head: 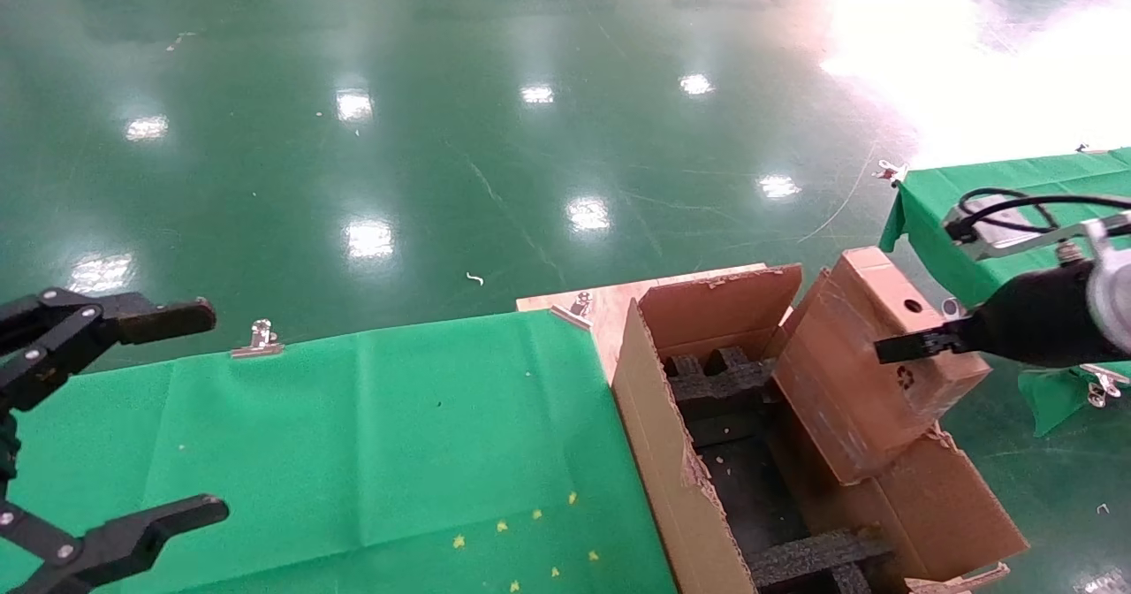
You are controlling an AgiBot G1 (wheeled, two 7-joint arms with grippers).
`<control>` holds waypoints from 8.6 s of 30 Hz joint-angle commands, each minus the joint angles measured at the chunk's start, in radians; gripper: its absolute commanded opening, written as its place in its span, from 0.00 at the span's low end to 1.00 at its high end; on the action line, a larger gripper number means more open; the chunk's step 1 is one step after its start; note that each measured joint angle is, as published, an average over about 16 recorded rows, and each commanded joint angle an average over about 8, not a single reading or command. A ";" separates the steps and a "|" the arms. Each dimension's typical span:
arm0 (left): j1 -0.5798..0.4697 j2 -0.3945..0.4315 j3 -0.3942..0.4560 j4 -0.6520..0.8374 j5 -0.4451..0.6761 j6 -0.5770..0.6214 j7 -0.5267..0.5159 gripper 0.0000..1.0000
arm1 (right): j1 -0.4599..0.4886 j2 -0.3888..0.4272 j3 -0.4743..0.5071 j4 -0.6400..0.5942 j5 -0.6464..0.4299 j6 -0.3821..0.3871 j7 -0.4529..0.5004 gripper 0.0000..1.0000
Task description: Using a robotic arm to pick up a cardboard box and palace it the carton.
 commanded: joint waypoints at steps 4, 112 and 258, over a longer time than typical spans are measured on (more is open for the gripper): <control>0.000 0.000 0.000 0.000 0.000 0.000 0.000 1.00 | -0.034 -0.026 -0.019 0.004 -0.024 0.028 0.064 0.00; -0.001 -0.001 0.002 0.000 -0.002 -0.001 0.001 1.00 | -0.506 -0.206 -0.175 -0.009 -0.575 0.399 0.767 0.00; -0.001 -0.002 0.004 0.001 -0.004 -0.002 0.002 1.00 | -1.095 -0.329 1.453 -0.073 0.972 -0.404 -1.431 1.00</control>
